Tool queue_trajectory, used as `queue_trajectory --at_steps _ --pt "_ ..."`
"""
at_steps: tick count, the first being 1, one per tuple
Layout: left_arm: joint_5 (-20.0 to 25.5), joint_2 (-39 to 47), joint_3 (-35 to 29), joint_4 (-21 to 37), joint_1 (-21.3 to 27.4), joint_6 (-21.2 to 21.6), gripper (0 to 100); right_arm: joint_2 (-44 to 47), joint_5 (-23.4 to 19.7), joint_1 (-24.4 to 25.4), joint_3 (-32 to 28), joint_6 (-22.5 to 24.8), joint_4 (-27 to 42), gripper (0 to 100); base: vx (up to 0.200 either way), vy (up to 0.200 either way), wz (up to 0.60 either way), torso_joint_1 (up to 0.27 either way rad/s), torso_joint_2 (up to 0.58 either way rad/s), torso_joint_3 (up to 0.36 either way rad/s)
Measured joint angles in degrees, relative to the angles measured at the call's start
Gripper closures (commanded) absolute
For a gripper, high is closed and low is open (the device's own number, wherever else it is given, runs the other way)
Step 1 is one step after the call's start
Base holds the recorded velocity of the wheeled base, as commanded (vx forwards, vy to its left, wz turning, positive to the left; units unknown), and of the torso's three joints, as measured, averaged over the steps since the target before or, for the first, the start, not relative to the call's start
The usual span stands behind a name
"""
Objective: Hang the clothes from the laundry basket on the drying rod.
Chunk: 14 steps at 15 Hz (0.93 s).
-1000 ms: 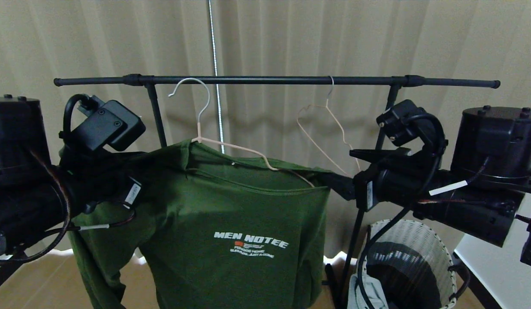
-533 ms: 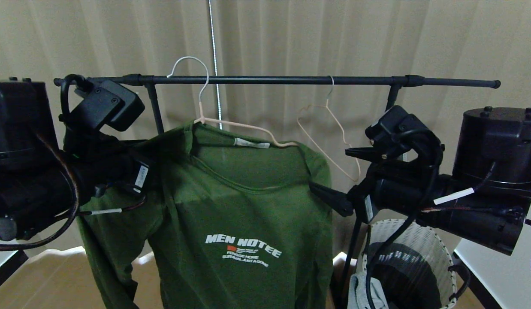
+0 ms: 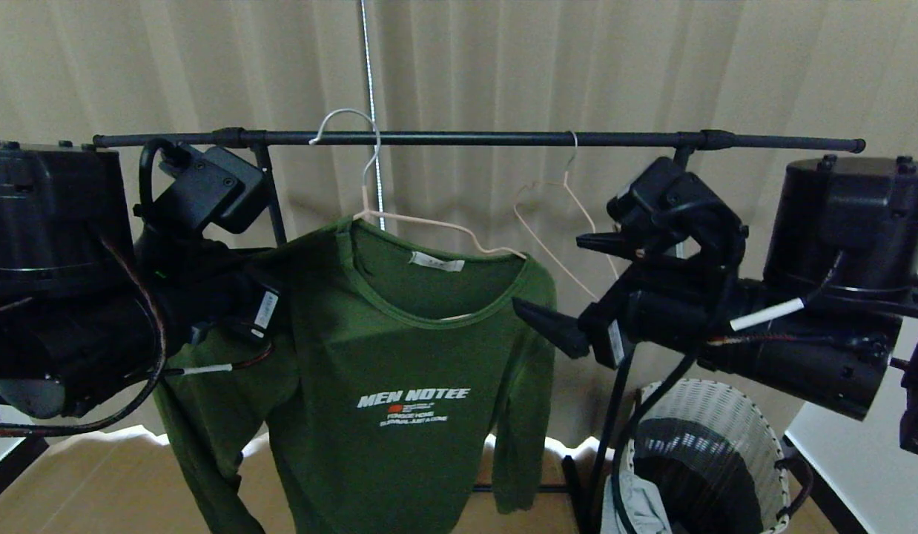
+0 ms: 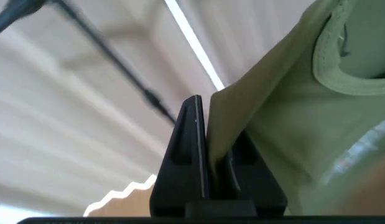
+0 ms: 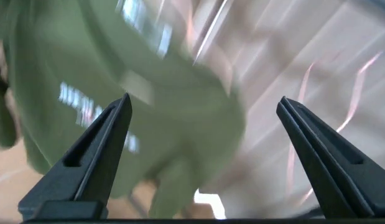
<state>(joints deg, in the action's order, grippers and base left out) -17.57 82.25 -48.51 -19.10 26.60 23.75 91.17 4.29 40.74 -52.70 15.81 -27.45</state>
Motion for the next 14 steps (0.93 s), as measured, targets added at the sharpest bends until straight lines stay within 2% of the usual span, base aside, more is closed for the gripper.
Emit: queue_trajectory --at_steps 2,7,14 --pt "0.0 -0.2 0.0 0.0 1.5 -0.1 100 2.6 0.3 0.0 -4.8 1.7 0.3 0 0.000 0.000 0.00 0.000 0.00 0.000" --pt "0.0 -0.2 0.3 0.0 4.7 -0.1 100 8.9 1.2 -0.2 -14.5 2.2 3.5 0 0.000 0.000 0.00 0.000 0.00 0.000" --pt "-0.2 0.0 0.3 0.1 7.3 0.2 100 12.2 1.9 -0.5 -16.2 3.6 3.5 0 0.000 0.000 0.00 0.000 0.00 0.000"
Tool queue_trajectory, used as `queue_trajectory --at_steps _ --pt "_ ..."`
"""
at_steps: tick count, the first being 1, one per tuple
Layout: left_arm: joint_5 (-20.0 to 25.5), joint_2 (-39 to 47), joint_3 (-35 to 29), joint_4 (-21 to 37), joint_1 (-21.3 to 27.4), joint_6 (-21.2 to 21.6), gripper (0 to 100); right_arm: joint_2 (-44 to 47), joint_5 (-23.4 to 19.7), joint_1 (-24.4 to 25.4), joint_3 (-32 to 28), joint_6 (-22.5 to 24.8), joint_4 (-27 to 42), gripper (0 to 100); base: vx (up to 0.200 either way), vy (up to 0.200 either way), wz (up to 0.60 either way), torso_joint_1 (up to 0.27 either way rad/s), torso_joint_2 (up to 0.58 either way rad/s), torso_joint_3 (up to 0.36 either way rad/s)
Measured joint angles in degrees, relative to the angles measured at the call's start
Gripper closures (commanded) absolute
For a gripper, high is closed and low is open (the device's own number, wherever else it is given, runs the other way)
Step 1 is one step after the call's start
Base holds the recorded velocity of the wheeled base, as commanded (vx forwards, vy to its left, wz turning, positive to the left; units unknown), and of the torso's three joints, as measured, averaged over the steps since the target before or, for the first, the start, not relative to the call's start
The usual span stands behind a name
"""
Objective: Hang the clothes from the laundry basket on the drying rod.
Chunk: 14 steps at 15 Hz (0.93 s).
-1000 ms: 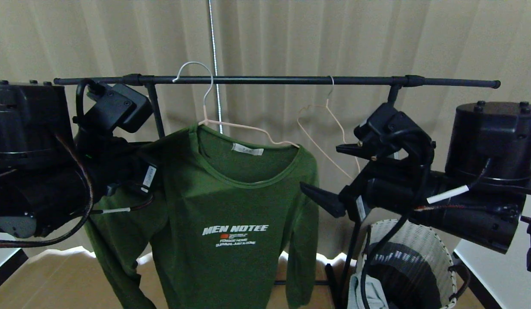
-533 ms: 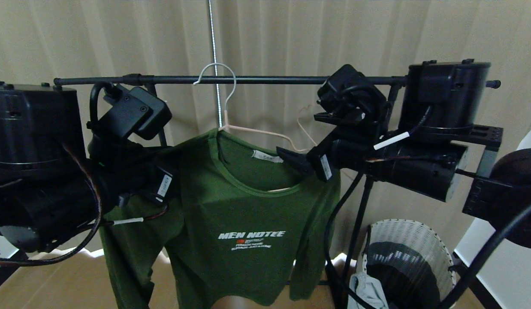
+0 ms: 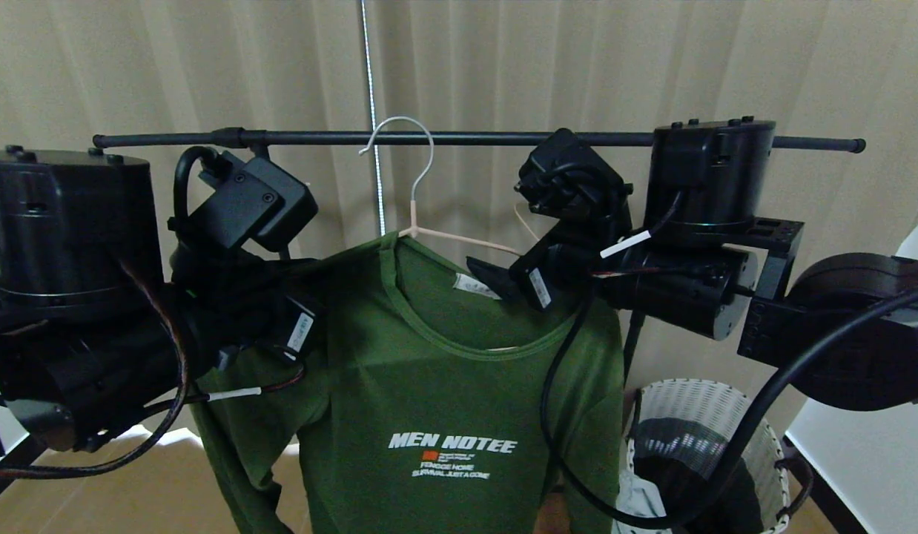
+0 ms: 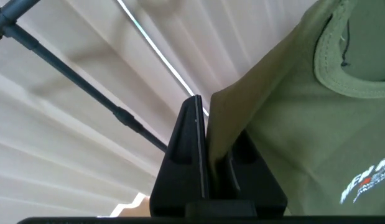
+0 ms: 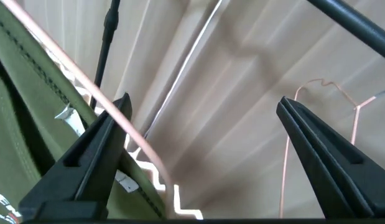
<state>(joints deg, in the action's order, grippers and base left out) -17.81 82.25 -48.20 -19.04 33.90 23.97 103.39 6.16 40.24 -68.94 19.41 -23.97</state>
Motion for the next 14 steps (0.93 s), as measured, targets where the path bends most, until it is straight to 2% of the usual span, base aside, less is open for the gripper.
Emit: queue_trajectory --at_steps 1,2,11,12,14 --pt "0.0 0.0 0.0 0.0 0.1 0.0 100 0.0 0.0 0.0 0.0 0.0 0.0 0 0.000 0.000 0.00 0.000 0.00 0.000" --pt "0.0 0.0 0.0 0.0 0.1 0.1 100 0.1 0.0 0.1 0.1 0.0 0.0 100 0.000 0.000 0.00 0.000 0.00 0.000" --pt "0.0 -0.1 -0.1 -0.1 0.1 0.1 100 0.0 -0.1 0.6 0.5 0.0 -0.5 100 0.000 0.000 0.00 0.000 0.00 0.000" --pt "0.0 -0.2 -0.1 0.0 0.1 0.1 0 0.0 -0.1 0.6 0.6 -0.1 -0.7 100 0.000 0.000 0.00 0.000 0.00 0.000" --pt "0.0 -0.4 -0.1 0.0 0.0 -0.1 0 -0.2 0.0 0.6 0.7 -0.1 -0.7 100 0.000 0.000 0.00 0.000 0.00 0.000"
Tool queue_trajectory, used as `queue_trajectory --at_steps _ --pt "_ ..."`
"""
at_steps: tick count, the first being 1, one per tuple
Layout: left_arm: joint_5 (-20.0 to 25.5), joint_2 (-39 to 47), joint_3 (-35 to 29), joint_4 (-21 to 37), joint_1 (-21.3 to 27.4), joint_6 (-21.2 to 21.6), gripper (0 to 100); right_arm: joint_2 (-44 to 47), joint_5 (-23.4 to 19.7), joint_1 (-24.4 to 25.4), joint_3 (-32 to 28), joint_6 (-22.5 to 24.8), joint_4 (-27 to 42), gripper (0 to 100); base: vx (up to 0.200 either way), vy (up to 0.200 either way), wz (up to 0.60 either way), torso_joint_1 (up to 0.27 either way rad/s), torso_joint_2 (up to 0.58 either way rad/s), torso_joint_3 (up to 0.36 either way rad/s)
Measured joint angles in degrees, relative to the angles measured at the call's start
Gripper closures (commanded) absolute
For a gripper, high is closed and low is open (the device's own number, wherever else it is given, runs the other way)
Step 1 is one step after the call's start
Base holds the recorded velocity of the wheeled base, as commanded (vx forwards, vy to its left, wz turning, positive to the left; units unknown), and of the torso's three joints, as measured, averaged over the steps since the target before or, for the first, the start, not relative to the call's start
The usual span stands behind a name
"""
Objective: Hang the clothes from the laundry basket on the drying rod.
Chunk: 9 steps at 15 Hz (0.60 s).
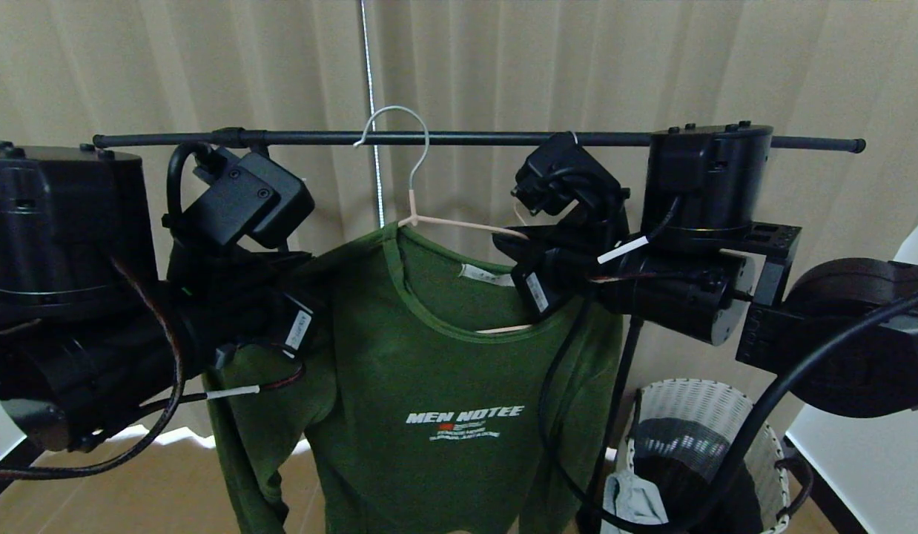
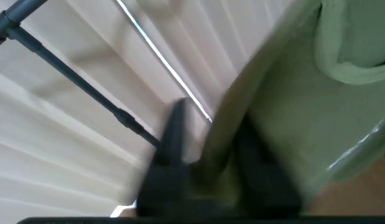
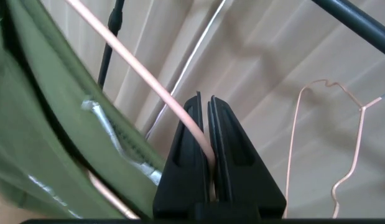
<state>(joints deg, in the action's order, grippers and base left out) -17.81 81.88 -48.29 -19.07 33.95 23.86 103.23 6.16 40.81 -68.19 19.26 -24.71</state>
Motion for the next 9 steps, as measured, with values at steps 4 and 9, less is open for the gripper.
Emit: queue_trajectory --at_steps 4,9 --pt "0.4 -2.2 1.6 0.0 -0.1 -0.6 0 -2.1 1.2 -0.5 2.5 -0.8 -0.1 100 0.000 0.000 0.00 0.000 0.00 0.000" --pt "1.4 -10.2 10.5 0.0 -3.5 -5.4 0 -8.4 1.2 -4.3 6.5 -2.5 -0.2 100 0.000 0.000 0.00 0.000 0.00 0.000"
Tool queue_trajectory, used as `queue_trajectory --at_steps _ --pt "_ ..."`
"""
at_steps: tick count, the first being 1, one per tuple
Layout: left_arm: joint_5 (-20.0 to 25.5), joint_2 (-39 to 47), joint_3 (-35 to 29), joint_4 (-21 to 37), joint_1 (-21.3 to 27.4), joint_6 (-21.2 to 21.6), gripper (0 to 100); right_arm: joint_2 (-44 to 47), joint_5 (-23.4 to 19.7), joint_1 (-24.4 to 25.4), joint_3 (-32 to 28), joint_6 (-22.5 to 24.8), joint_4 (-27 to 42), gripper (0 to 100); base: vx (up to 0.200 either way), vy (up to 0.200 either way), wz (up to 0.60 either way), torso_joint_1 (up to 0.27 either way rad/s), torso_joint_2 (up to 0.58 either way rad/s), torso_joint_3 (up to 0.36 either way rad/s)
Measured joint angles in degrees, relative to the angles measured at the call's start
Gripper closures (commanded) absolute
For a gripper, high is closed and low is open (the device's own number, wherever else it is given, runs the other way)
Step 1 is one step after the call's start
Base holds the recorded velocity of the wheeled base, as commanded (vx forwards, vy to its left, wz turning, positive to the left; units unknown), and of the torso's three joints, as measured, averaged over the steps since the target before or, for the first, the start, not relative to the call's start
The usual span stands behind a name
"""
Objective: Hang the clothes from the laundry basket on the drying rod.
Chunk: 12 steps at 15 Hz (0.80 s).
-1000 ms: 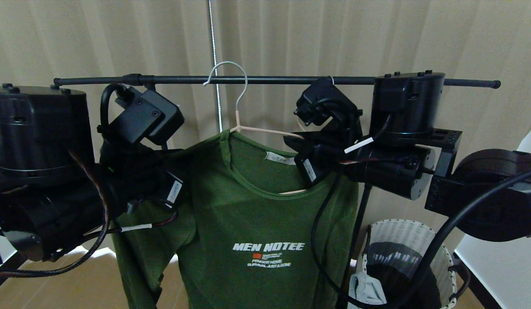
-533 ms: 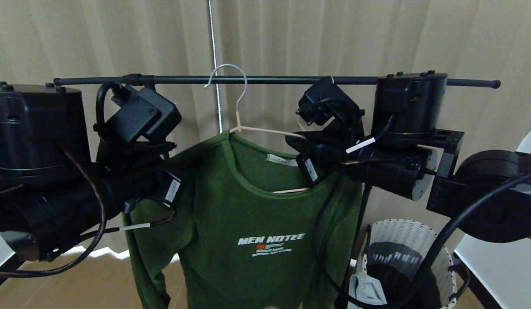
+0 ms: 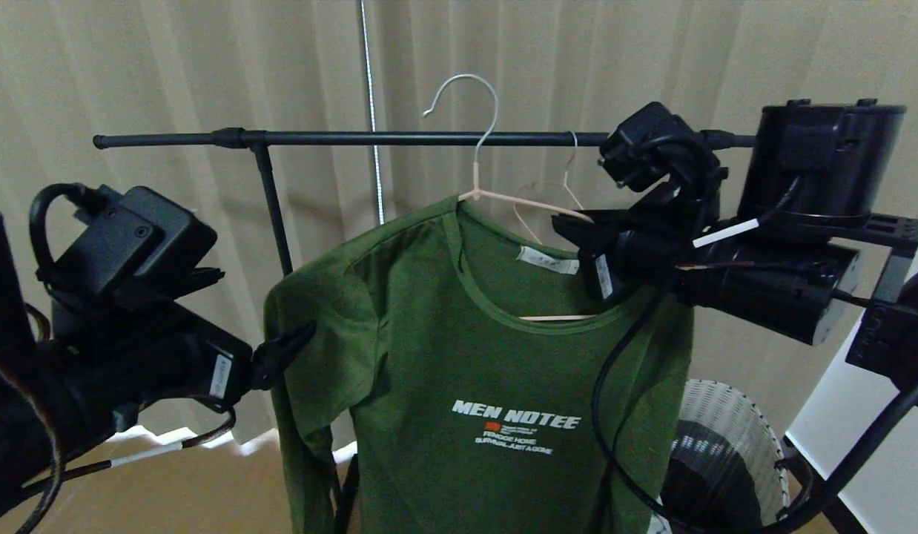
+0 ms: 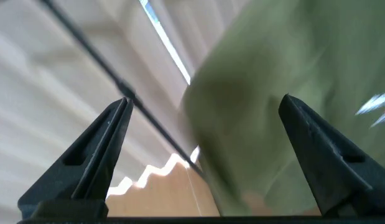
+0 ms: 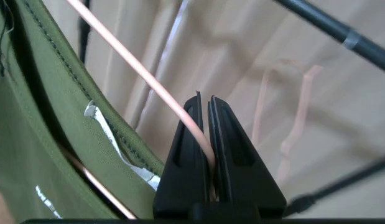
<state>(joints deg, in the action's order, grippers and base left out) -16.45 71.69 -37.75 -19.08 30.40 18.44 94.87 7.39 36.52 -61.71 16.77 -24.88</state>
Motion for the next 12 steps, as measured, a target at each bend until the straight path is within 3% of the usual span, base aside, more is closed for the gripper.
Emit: queue_trajectory --at_steps 4,9,10,12 --pt "7.5 -3.1 5.0 0.0 -7.4 -2.4 0 -3.8 -0.4 -1.0 1.4 -3.1 0.0 100 0.000 0.000 0.00 0.000 0.00 0.000" --pt "9.8 -0.4 4.4 -0.2 -10.5 -2.4 0 -6.2 -0.9 -0.8 2.3 -3.3 0.0 100 0.000 0.000 0.00 0.000 0.00 0.000" --pt "9.8 0.2 4.2 -0.3 -10.6 -2.4 100 -6.5 -0.9 -0.7 2.4 -3.3 0.0 100 0.000 0.000 0.00 0.000 0.00 0.000" --pt "9.9 1.4 4.1 -2.7 -10.5 -2.4 100 -7.2 -1.4 -0.4 2.6 -3.3 0.0 100 0.000 0.000 0.00 0.000 0.00 0.000"
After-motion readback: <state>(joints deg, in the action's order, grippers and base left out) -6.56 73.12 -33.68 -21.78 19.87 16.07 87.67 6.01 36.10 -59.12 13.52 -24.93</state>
